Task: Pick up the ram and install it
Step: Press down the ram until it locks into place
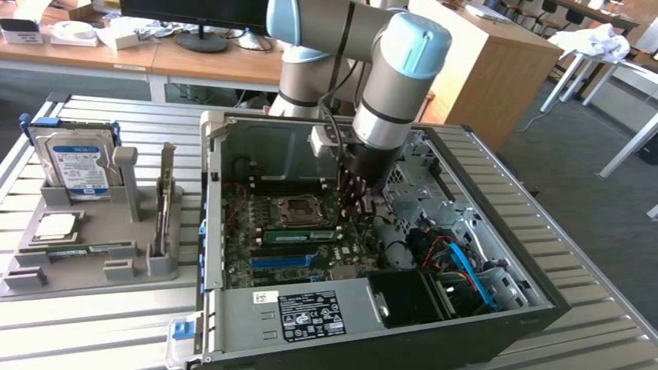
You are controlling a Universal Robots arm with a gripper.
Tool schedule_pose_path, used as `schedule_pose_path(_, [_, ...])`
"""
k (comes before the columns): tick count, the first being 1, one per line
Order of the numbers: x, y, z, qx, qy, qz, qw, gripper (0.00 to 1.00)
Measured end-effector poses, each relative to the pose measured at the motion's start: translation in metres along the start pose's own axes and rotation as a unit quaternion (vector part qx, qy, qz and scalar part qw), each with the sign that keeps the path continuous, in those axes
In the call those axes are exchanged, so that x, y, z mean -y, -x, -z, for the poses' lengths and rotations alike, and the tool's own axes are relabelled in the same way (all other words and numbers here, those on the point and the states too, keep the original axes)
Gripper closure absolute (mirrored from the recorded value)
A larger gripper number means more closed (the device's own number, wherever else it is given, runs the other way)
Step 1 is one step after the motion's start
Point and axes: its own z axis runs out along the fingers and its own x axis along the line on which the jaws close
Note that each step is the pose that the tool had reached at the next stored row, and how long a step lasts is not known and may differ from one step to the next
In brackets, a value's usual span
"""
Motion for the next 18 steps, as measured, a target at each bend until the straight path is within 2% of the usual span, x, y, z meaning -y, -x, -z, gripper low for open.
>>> schedule_pose_path(3, [-0.0002, 0.000, 0.0057, 0.0000, 0.0000, 0.000, 1.0000, 0.90])
schedule_pose_path(10, [-0.0011, 0.000, 0.0063, 0.0000, 0.0000, 0.000, 1.0000, 0.90])
schedule_pose_path(18, [-0.0183, 0.000, 0.0054, 0.0000, -0.0003, 0.000, 1.0000, 0.90])
